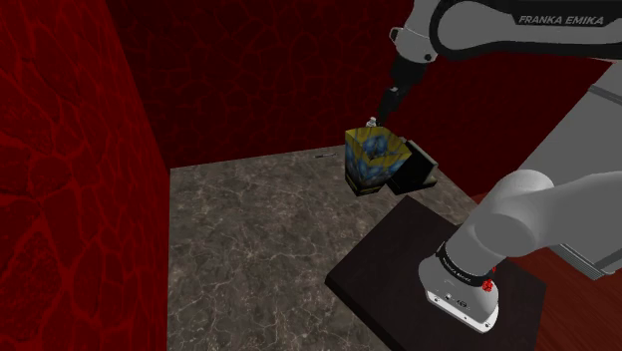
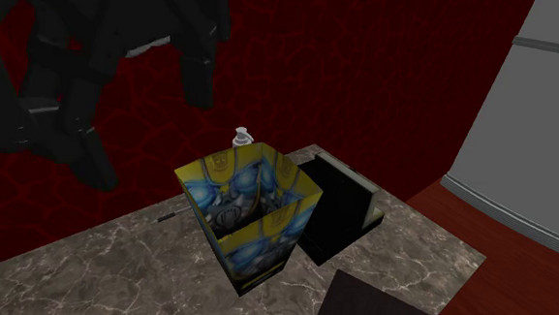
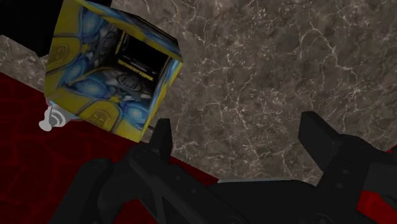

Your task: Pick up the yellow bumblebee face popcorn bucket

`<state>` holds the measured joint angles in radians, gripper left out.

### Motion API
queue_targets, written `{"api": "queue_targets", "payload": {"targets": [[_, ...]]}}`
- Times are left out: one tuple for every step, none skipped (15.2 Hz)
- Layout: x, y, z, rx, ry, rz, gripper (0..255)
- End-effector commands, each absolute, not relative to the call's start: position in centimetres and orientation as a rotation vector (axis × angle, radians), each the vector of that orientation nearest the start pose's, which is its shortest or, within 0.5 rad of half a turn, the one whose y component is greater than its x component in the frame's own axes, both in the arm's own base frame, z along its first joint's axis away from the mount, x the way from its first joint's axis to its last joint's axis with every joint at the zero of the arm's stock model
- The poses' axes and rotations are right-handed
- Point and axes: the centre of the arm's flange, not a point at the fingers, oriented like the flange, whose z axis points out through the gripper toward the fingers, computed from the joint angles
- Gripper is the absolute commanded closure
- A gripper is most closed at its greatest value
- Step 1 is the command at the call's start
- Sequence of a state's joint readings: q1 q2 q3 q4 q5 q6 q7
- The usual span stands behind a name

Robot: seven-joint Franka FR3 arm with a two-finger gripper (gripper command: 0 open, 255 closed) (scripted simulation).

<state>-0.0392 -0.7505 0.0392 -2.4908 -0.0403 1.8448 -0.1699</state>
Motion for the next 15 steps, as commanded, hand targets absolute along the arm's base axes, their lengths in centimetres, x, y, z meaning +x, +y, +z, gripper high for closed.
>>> {"api": "queue_targets", "payload": {"targets": [[34.0,-0.7,51.4,-3.219,-0.289,-0.157,0],[34.2,-1.0,50.1,-3.228,-0.297,-0.155,0],[34.4,-1.3,48.9,-3.237,-0.305,-0.153,0],[34.7,-1.6,47.7,-3.246,-0.313,-0.151,0],[34.9,-2.0,46.4,-3.255,-0.321,-0.150,0],[35.1,-2.3,45.2,-3.264,-0.329,-0.148,0],[35.3,-2.7,44.0,-3.272,-0.338,-0.146,0],[35.5,-3.1,42.8,-3.281,-0.346,-0.144,0],[35.8,-3.5,41.6,-3.290,-0.354,-0.143,0],[36.0,-3.9,40.4,-3.299,-0.362,-0.141,0],[36.2,-4.3,39.2,-3.307,-0.371,-0.139,0],[36.5,-4.7,38.0,-3.316,-0.379,-0.137,0],[36.7,-5.1,36.8,-3.325,-0.387,-0.135,0],[36.8,-5.4,36.0,-3.330,-0.393,-0.134,0],[36.8,-5.4,35.5,-3.330,-0.393,-0.134,0]]}}
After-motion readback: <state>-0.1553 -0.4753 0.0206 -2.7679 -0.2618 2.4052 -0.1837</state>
